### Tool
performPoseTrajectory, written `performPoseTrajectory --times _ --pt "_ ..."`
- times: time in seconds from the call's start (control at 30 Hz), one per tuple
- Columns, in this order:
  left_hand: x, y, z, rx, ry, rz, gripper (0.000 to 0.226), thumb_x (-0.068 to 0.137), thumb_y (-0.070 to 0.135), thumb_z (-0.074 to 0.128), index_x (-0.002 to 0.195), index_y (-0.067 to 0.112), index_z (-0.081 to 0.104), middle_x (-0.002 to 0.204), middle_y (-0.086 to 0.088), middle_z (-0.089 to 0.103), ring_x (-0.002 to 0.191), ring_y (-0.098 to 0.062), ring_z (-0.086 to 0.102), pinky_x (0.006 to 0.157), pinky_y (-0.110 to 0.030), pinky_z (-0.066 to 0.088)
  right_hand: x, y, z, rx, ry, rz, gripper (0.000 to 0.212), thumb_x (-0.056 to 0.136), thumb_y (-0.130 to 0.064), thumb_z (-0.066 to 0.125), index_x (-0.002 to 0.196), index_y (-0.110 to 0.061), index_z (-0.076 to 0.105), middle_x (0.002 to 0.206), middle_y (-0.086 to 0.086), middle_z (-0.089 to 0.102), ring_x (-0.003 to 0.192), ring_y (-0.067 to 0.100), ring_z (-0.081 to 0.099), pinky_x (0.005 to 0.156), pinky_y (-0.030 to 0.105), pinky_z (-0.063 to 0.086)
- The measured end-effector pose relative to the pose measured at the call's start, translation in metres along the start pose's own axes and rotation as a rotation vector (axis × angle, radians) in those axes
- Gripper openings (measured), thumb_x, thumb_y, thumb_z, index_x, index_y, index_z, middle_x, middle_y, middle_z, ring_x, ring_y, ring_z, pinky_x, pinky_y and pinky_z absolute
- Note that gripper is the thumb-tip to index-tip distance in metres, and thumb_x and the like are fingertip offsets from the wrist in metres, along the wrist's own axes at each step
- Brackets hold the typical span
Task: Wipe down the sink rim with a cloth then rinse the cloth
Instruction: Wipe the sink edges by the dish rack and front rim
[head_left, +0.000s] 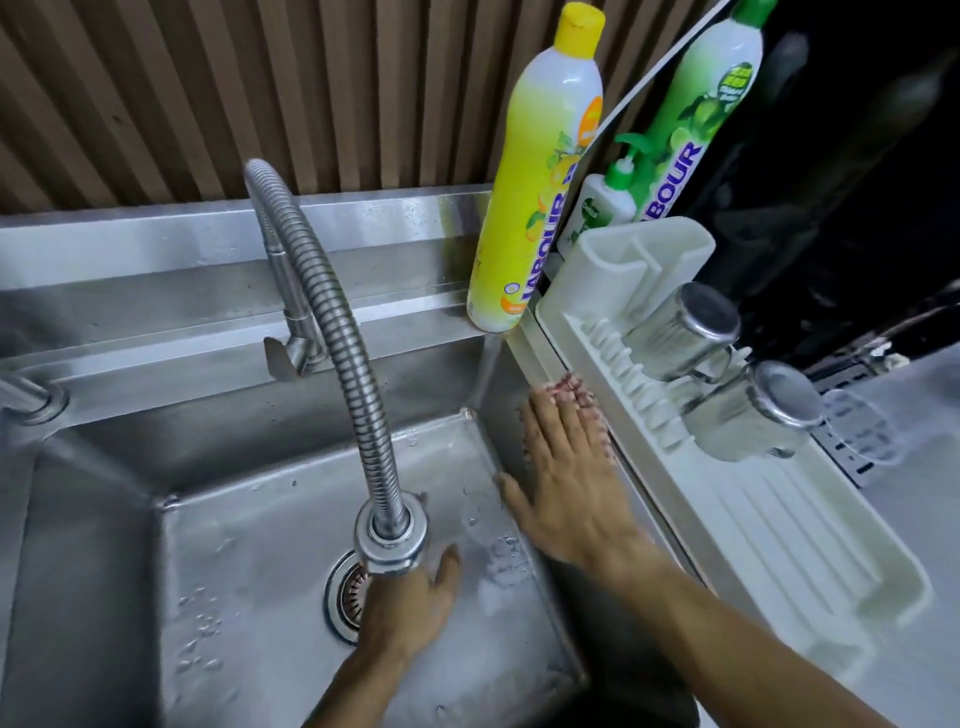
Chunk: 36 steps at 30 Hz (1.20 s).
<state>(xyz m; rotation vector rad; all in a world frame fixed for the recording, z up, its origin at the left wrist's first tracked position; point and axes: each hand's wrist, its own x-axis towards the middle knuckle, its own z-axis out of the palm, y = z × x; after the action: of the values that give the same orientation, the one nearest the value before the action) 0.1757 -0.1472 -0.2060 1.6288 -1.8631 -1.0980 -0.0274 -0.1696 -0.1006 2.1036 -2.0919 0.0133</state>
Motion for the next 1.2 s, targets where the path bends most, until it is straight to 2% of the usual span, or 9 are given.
performPoseTrajectory --times 0.13,0.27,0.43,0.53,0.6,0.67,0.8,0.97,1.2 --pt "-0.016 0.031 0.029 -0.169 -0.188 -0.017 0.060 0.104 0.044 0.048 0.158 0.041 0.022 0.163 0.017 0.029 0.149 -0.001 0.027 0.117 -0.015 0.020 0.045 0.008 0.002 0.085 0.035 -0.054 0.056 0.100 -0.023 0.051 0.152 -0.003 0.047 0.158 0.020 0.044 0.149 0.040 0.037 0.128 0.049 0.012" --pt "-0.013 0.069 0.046 -0.296 -0.334 -0.054 0.054 0.105 0.046 0.042 0.157 0.040 0.029 0.157 0.022 0.038 0.145 0.001 0.035 0.113 -0.015 0.026 0.079 0.003 0.011 0.065 -0.004 -0.005 0.062 0.100 -0.025 0.025 0.154 0.000 0.041 0.160 0.021 0.040 0.150 0.039 0.036 0.127 0.052 0.020" --pt "-0.040 0.098 0.062 -0.443 -0.618 -0.106 0.034 0.101 0.054 0.041 0.131 0.070 0.041 0.148 0.027 0.048 0.137 0.002 0.043 0.114 -0.025 0.034 -0.019 0.010 0.004 0.139 0.058 0.078 0.062 0.103 -0.027 0.046 0.160 -0.004 0.031 0.167 0.017 0.028 0.156 0.033 0.024 0.127 0.048 0.016" --pt "-0.057 0.107 0.067 -0.520 -0.612 -0.109 0.047 0.102 0.060 0.039 0.145 0.069 0.021 0.152 0.040 0.024 0.142 0.009 0.025 0.114 -0.019 0.023 0.008 0.011 0.011 0.154 0.071 0.066 0.060 0.103 -0.029 0.045 0.154 0.001 0.040 0.160 0.022 0.040 0.150 0.037 0.036 0.126 0.052 0.024" --pt "-0.059 0.110 0.070 -0.527 -0.646 -0.098 0.058 0.098 0.072 0.032 0.148 0.070 0.002 0.157 0.041 0.011 0.148 -0.002 0.027 0.119 -0.035 0.031 0.055 0.008 0.019 0.147 0.083 0.054 0.058 0.103 -0.028 0.037 0.151 0.005 0.044 0.155 0.026 0.045 0.146 0.042 0.042 0.125 0.052 0.025" --pt "-0.059 0.112 0.069 -0.491 -0.678 -0.090 0.062 0.092 0.080 0.027 0.141 0.076 -0.010 0.160 0.040 0.003 0.149 -0.009 0.031 0.117 -0.046 0.037 0.077 0.006 0.020 0.127 0.054 0.050 0.060 0.103 -0.028 0.031 0.151 0.006 0.043 0.155 0.027 0.044 0.145 0.043 0.041 0.126 0.051 0.024" --pt "-0.060 0.113 0.060 -0.249 -0.679 0.042 0.077 0.100 0.069 0.028 0.155 0.046 -0.020 0.162 0.029 -0.022 0.150 0.006 -0.009 0.122 -0.023 0.002 0.036 0.017 0.012 0.119 0.067 -0.021 0.060 0.105 -0.032 0.032 0.151 0.004 0.044 0.155 0.025 0.045 0.147 0.040 0.041 0.126 0.050 0.025" --pt "-0.052 0.119 0.054 0.005 -0.645 0.146 0.087 0.097 0.074 0.022 0.155 0.034 -0.029 0.161 0.021 -0.033 0.149 0.000 -0.023 0.126 -0.032 -0.003 0.049 0.029 0.007 0.129 0.011 -0.107 0.062 0.105 -0.032 0.027 0.152 0.005 0.041 0.156 0.025 0.043 0.148 0.041 0.038 0.125 0.053 0.025" --pt "-0.087 0.116 0.046 0.176 -0.664 0.153 0.084 0.093 0.078 0.008 0.163 0.032 -0.001 0.168 0.014 -0.017 0.155 -0.012 -0.016 0.127 -0.040 0.002 0.072 0.030 0.011 0.059 0.085 -0.184 0.059 0.101 -0.028 0.034 0.143 0.010 0.051 0.146 0.029 0.053 0.138 0.044 0.051 0.118 0.056 0.034"
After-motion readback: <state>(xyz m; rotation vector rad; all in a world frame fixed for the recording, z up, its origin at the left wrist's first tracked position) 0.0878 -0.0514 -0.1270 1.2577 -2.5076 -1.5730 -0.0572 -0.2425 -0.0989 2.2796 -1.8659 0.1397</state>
